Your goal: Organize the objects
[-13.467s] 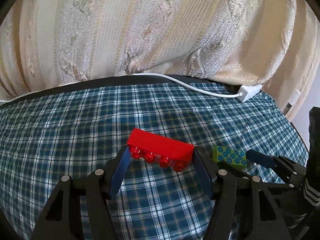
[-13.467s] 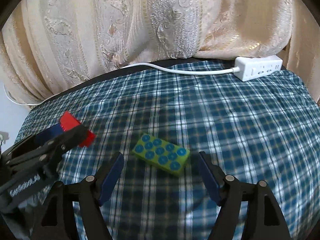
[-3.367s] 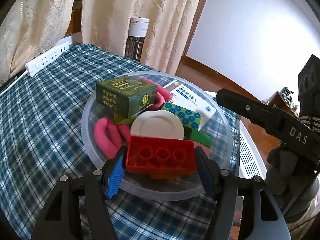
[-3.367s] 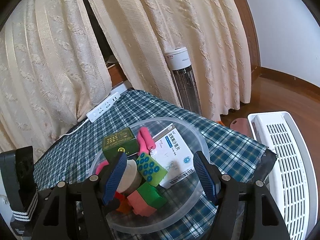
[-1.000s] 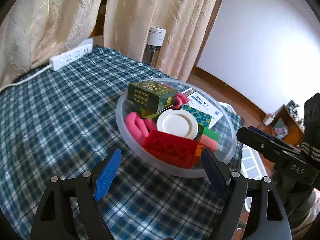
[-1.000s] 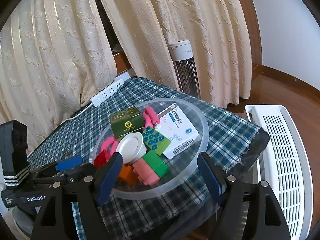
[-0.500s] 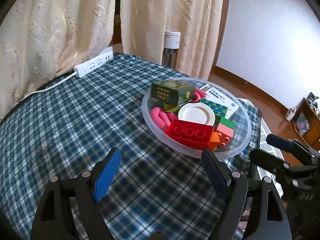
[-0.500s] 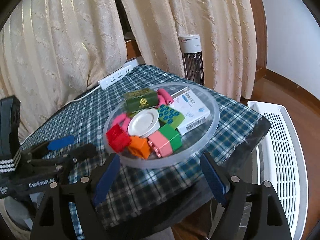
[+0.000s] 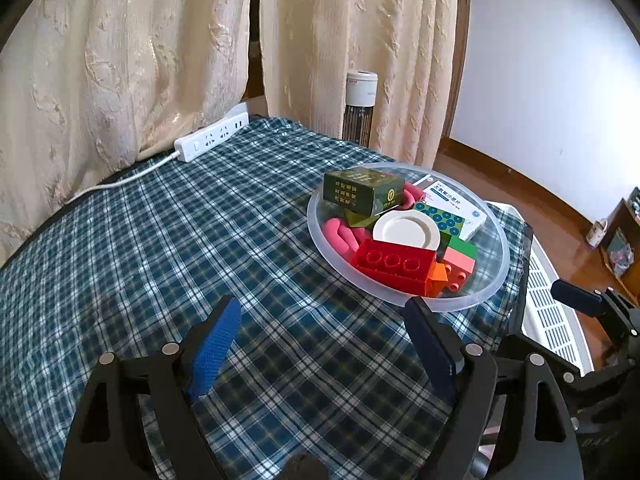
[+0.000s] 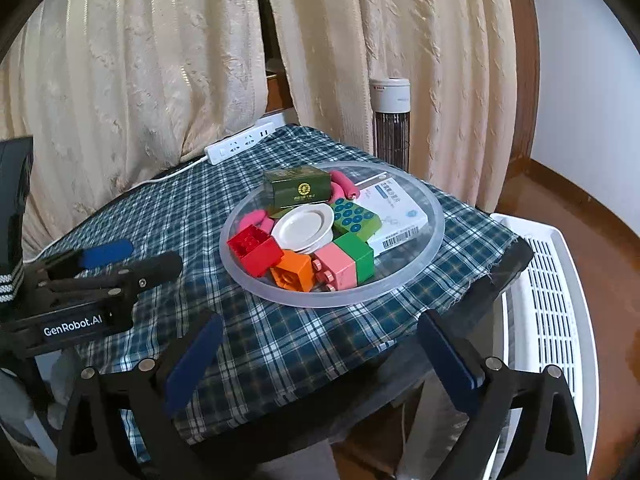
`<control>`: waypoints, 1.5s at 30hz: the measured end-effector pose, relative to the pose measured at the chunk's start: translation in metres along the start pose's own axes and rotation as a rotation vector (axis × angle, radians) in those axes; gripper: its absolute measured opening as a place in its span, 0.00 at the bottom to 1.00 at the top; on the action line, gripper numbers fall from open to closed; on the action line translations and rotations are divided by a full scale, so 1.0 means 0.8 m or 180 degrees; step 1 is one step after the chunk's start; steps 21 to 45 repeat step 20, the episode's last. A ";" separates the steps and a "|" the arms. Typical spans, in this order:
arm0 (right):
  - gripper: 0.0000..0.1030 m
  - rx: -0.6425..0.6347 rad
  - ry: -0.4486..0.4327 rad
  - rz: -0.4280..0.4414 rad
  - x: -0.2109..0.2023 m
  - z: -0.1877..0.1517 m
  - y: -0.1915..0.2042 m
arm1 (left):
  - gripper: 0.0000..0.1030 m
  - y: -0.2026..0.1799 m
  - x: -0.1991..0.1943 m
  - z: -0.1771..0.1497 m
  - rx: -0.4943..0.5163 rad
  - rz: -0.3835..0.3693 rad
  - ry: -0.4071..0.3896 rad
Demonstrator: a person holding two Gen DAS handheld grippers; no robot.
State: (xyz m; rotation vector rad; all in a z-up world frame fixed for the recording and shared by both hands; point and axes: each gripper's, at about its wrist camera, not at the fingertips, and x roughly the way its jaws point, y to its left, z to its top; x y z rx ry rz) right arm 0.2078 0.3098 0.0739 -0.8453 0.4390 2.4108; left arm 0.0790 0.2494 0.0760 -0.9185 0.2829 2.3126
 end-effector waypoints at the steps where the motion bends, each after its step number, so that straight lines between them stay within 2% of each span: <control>1: 0.98 -0.0013 -0.0002 -0.0007 0.000 0.000 0.001 | 0.87 -0.002 -0.001 0.000 0.0021 0.0023 -0.0009; 15: 0.98 0.0053 0.0020 -0.0038 0.002 -0.003 -0.010 | 0.92 -0.010 -0.006 0.000 0.0097 0.0043 -0.0112; 20: 0.98 0.0042 0.0038 -0.0005 0.005 -0.003 -0.006 | 0.92 -0.005 -0.002 0.000 0.0069 0.0049 -0.0038; 45: 0.98 0.0042 0.0038 -0.0005 0.005 -0.003 -0.006 | 0.92 -0.005 -0.002 0.000 0.0069 0.0049 -0.0038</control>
